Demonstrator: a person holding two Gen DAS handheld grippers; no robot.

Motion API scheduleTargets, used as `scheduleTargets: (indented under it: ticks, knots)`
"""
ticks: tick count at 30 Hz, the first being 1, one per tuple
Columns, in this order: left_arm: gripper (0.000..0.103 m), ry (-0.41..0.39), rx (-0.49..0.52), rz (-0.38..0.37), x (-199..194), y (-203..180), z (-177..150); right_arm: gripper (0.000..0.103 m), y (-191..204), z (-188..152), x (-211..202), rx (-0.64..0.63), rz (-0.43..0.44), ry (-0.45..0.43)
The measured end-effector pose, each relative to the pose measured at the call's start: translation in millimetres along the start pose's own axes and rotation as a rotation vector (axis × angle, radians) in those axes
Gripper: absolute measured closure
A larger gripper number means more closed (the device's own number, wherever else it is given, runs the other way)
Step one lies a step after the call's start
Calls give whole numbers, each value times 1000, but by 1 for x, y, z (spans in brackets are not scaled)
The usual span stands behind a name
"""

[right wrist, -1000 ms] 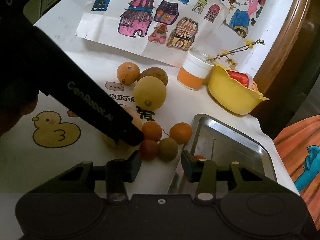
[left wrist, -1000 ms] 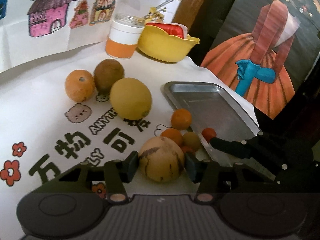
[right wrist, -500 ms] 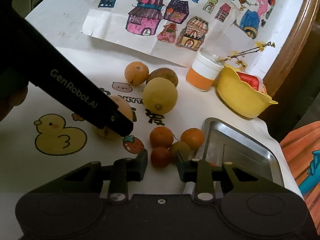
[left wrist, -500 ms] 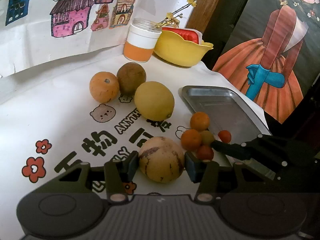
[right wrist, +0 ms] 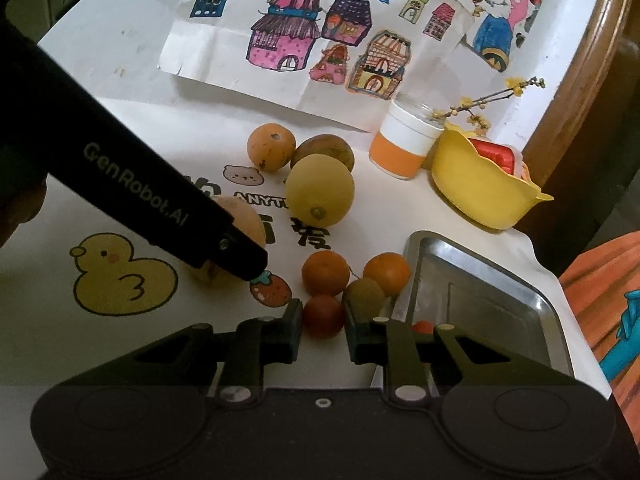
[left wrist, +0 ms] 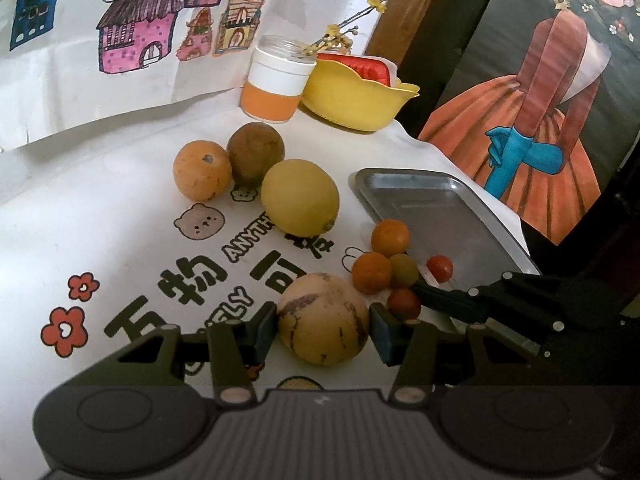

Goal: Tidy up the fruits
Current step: 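Grasp the large striped fruit with the left tool while the right tool grasps a red cherry tomato, then carry both fruits over the tray while the right tool opens to drop the tomato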

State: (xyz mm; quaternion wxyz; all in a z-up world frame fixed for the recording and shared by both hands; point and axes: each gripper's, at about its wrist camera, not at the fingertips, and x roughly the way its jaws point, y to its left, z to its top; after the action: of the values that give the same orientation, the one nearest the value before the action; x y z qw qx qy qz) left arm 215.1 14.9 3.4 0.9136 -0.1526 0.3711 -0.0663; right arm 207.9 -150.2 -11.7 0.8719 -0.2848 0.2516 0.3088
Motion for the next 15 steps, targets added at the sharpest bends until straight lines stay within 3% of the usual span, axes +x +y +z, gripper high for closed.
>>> scheduleTargets:
  ticks: [15]
  knots:
    - [49, 4, 43, -47, -11, -30, -6, 80, -14, -21, -49, 63, -79, -50]
